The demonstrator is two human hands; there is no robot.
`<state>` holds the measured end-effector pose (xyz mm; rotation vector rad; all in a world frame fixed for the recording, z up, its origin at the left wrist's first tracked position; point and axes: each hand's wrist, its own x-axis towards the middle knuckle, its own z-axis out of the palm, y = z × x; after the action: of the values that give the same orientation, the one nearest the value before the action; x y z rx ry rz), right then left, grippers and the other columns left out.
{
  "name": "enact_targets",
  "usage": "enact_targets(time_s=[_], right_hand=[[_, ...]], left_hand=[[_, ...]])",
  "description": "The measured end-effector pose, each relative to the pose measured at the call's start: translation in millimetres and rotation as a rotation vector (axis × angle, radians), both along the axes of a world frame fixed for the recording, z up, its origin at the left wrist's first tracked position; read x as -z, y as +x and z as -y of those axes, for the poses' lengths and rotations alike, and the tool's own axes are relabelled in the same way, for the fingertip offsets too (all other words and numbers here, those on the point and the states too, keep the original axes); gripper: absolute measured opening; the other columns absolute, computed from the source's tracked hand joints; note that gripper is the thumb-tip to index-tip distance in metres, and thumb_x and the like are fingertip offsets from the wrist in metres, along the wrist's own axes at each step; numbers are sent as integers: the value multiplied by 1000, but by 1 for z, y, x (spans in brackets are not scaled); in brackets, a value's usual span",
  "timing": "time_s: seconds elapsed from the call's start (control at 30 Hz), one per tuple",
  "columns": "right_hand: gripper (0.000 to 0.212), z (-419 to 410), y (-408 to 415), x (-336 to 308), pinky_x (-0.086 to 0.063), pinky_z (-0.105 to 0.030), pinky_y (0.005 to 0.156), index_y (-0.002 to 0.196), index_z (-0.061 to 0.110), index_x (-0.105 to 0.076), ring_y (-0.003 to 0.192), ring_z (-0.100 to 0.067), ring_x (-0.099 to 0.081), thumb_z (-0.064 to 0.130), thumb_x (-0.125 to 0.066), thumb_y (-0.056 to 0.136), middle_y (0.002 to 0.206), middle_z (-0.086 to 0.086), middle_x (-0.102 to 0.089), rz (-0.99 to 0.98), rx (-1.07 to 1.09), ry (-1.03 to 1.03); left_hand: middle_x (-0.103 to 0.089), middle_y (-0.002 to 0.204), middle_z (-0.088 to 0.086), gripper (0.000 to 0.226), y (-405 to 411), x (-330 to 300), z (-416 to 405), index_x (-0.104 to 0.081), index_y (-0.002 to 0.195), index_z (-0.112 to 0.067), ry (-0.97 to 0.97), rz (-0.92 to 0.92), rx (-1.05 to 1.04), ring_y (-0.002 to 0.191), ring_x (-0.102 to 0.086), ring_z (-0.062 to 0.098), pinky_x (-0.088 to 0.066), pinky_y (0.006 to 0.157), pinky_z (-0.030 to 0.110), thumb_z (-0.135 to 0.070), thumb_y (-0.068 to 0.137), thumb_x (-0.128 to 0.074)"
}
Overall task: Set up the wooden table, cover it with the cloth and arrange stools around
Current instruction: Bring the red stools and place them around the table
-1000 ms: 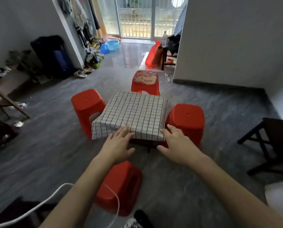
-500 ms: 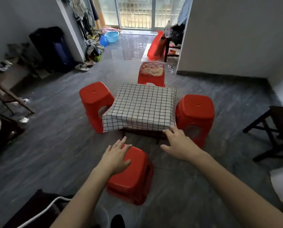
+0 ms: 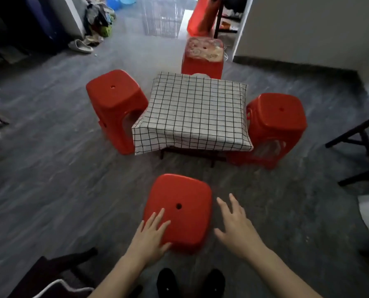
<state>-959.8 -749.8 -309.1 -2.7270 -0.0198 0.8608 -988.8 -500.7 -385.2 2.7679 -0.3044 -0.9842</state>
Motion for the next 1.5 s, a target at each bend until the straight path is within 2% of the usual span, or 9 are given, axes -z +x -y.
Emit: enact_targets(time_s=[0.1, 0.2, 0.4, 0.53, 0.63, 0.83, 1.03, 1.17, 1.5], right_hand=[[86, -12, -9, 67, -28, -46, 115, 156, 25, -4, 148, -34, -3, 39, -58, 91, 161, -14, 13, -45, -34, -21], [91, -25, -8, 134, -20, -47, 117, 156, 23, -5, 148, -37, 3, 41, -62, 88, 160, -16, 14, -77, -104, -38], [116, -55, -1, 238, -10, -53, 118, 155, 30, 4, 146, -40, 14, 57, -73, 72, 158, -11, 25, -26, -159, -57], [138, -62, -21, 282, -10, -64, 114, 156, 27, -2, 146, -45, 10, 61, -82, 49, 161, -17, 13, -11, -214, -98], [144, -61, -27, 294, -17, -75, 104, 156, 25, -13, 146, -47, 0, 59, -85, 36, 161, -20, -3, -10, -206, -127], [140, -50, -18, 291, -25, -82, 92, 156, 30, -9, 146, -44, 2, 65, -82, 42, 162, -15, 0, -10, -216, -116], [140, -17, 16, 288, -23, -76, 103, 153, 35, 6, 147, -37, 13, 62, -81, 47, 161, -8, 16, 4, -241, -130], [138, -6, 39, 288, -12, -70, 110, 147, 38, 25, 143, -34, 30, 61, -80, 60, 153, -5, 38, 8, -284, -138], [143, -2, 68, 284, -9, -70, 111, 149, 36, 25, 143, -35, 31, 50, -86, 61, 153, -5, 40, -2, -265, -124]], left_hand=[[36, 146, -5, 80, -4, 59, -16, -8, 155, -33, 94, -62, 79, 150, 8, 25, -8, 119, 45, -58, 90, -46], [31, 157, 1, 94, -2, 106, -23, 4, 155, -34, 176, -135, 133, 149, 11, 29, -6, 119, 48, -52, 88, -60], [23, 160, -4, 110, 24, 183, -26, 4, 153, -37, 217, 35, 177, 148, 13, 36, -4, 117, 58, -39, 76, -75], [8, 163, -5, 130, 17, 215, -40, -4, 151, -42, 214, 173, 225, 148, 5, 42, -5, 105, 74, -41, 52, -89], [-1, 164, -1, 140, 11, 224, -47, -11, 152, -43, 205, 219, 192, 145, -3, 49, -14, 97, 79, -45, 38, -93], [4, 164, -2, 132, 10, 231, -35, -3, 153, -45, 78, 227, 48, 143, 4, 53, -43, 88, 73, -48, 52, -89], [-9, 163, 5, 136, 29, 232, -5, -6, 153, -42, -13, 278, 8, 140, -3, 57, -50, 91, 60, -41, 48, -92], [2, 164, -2, 127, 47, 229, 9, -3, 152, -47, -40, 241, -34, 142, 5, 54, -53, 88, 57, -41, 58, -88], [27, 157, -15, 122, 75, 229, 19, 14, 147, -54, 9, 246, -32, 143, 21, 45, -57, 82, 51, -48, 69, -80]])
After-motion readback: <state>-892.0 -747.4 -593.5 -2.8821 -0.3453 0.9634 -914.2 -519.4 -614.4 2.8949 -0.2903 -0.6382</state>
